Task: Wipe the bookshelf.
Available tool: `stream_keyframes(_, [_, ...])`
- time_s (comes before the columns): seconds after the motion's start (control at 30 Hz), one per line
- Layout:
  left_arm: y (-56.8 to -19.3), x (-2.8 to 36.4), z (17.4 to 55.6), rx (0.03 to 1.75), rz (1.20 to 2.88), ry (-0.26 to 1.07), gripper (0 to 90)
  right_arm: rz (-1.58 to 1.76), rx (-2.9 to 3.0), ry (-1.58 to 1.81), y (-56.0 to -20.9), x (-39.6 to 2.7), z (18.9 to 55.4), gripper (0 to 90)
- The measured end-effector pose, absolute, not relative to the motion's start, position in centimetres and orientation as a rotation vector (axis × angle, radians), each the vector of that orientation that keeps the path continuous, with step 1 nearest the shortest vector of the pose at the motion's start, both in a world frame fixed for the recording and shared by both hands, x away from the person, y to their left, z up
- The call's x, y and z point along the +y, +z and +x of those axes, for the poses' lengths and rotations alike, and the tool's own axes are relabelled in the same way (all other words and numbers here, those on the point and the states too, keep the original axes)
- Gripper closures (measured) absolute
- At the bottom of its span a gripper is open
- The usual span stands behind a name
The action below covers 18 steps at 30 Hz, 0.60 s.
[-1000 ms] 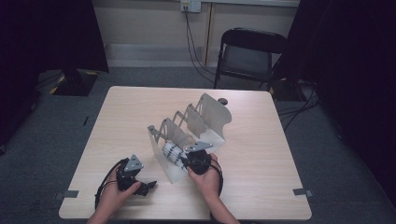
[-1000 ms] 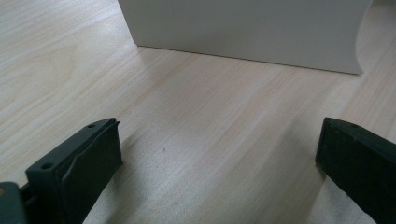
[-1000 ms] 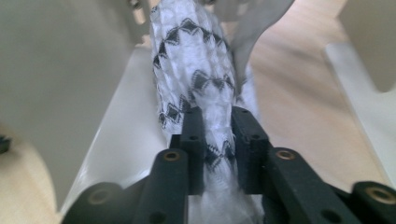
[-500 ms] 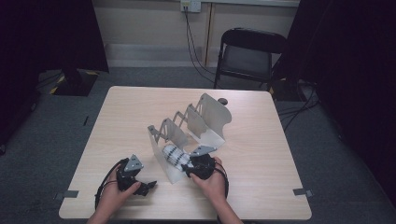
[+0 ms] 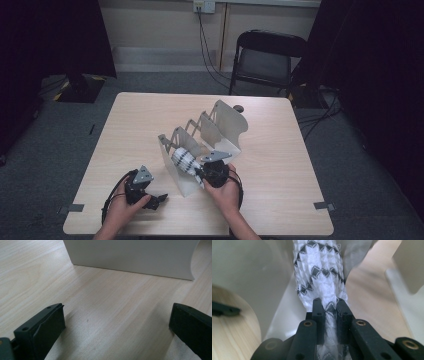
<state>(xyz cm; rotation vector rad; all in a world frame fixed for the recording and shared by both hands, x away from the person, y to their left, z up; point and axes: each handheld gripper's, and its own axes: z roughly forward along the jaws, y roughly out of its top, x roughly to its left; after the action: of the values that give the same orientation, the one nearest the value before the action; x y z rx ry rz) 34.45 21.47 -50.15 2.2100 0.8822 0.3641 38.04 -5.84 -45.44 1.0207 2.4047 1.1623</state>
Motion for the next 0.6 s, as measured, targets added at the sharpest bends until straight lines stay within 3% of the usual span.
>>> stream_keyframes(0.4, [-50.1, 21.5, 34.5, 0.882, 2.21, 0.364, 0.0, 0.996, 2.256, 1.305, -39.2, -5.6, 38.5, 80.2])
stream_keyframes(0.6, [-50.1, 21.5, 34.5, 0.882, 2.209, 0.364, 0.0, 0.971, 2.227, 1.306, -38.7, -5.1, 38.8, 80.2])
